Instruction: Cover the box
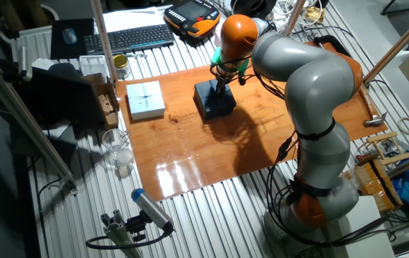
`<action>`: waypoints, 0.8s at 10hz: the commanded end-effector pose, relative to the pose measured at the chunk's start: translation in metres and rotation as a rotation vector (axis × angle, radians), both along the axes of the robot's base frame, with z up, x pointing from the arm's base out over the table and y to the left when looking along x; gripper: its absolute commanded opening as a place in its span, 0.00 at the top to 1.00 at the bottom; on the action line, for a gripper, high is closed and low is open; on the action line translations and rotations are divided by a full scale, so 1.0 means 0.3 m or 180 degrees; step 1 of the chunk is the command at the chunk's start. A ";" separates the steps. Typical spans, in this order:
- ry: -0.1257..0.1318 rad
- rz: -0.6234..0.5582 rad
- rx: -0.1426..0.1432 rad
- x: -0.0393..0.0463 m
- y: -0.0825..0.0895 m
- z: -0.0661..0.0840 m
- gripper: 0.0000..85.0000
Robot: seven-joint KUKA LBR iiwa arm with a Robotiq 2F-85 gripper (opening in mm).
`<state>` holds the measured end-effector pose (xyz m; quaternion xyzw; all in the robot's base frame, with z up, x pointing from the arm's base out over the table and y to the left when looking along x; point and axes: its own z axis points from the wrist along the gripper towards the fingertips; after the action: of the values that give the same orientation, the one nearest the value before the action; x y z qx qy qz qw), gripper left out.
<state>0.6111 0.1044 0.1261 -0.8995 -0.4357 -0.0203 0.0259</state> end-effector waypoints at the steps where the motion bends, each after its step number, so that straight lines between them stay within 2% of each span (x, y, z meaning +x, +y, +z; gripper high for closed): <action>1: -0.0001 0.0000 0.0000 0.001 -0.001 0.000 1.00; 8: 0.0036 0.0032 0.0039 0.004 -0.004 -0.007 1.00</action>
<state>0.6125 0.1031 0.1241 -0.8972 -0.4400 -0.0173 0.0342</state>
